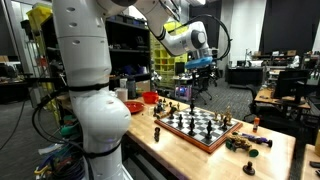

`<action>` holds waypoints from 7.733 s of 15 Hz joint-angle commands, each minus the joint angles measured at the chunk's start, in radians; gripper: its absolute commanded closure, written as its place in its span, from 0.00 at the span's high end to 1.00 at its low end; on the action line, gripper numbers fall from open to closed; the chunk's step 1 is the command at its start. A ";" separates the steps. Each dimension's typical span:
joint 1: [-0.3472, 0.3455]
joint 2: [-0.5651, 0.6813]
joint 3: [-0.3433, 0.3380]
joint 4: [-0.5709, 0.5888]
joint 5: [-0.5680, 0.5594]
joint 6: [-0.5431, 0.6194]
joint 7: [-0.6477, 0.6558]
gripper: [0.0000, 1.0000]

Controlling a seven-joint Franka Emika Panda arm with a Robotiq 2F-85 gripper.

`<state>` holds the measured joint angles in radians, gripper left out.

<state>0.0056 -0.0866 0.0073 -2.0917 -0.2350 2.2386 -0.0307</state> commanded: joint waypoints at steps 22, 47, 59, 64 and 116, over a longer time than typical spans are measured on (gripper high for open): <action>0.150 0.227 0.187 0.097 -0.120 0.185 -0.027 1.00; 0.186 0.339 0.180 0.128 -0.072 0.212 -0.073 1.00; 0.188 0.495 0.166 0.282 -0.014 0.127 -0.088 1.00; 0.190 0.525 0.166 0.320 -0.005 0.102 -0.092 0.61; 0.064 0.446 0.011 0.414 -0.087 -0.072 -0.124 0.04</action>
<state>0.0718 0.3412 0.0208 -1.7132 -0.3401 2.2173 -0.1638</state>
